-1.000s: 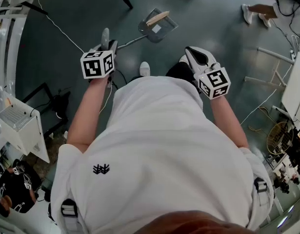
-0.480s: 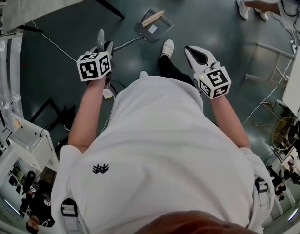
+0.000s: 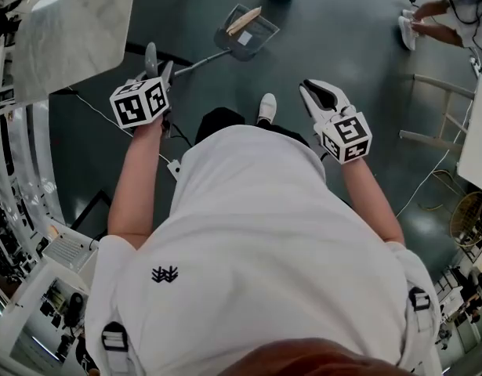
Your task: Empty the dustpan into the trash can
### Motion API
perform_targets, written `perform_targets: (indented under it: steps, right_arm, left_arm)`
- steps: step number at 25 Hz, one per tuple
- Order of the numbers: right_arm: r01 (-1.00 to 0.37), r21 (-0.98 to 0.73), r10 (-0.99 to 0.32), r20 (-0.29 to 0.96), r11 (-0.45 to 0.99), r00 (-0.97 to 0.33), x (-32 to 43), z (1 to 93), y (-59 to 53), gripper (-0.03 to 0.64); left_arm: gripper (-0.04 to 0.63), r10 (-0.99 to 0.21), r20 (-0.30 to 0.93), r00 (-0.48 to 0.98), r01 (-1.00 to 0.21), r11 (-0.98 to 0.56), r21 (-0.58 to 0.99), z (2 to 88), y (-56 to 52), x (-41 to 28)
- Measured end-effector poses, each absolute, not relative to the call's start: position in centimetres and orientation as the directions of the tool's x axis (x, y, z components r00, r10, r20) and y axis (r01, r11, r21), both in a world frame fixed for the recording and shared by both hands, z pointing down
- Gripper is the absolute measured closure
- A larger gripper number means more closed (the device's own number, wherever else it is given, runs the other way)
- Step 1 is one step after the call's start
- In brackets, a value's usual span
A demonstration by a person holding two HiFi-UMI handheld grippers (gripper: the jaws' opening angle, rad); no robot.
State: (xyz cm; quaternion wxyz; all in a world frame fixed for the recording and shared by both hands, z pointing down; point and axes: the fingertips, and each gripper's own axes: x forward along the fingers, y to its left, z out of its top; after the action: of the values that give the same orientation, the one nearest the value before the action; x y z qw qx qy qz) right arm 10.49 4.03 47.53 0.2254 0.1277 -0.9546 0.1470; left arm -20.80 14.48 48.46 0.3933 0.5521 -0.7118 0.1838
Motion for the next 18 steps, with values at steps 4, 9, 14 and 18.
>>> perform_targets:
  steps: [4, 9, 14, 18]
  right_arm:
    - [-0.371, -0.242, -0.225, 0.473, 0.897, -0.852, 11.3, 47.7, 1.4, 0.594]
    - [-0.444, -0.242, -0.287, 0.49, 0.863, -0.823, 10.9, 48.0, -1.9, 0.594]
    - [-0.545, -0.23, -0.38, 0.505, 0.806, -0.775, 10.5, 47.4, -6.3, 0.594]
    - [-0.631, -0.22, -0.475, 0.49, 0.744, -0.731, 9.8, 45.8, -10.4, 0.594]
  left_arm:
    - [0.508, -0.656, 0.751, -0.075, -0.95, 0.275, 0.146, 47.1, 7.8, -22.6]
    - [0.509, -0.672, 0.738, -0.058, -0.969, 0.214, 0.119, 46.7, -1.3, -26.4]
    - [0.512, -0.679, 0.733, -0.044, -0.986, 0.146, 0.076, 46.5, -10.5, -29.5]
    - [0.512, -0.68, 0.734, -0.013, -0.998, 0.059, 0.037, 46.0, -18.0, -31.1]
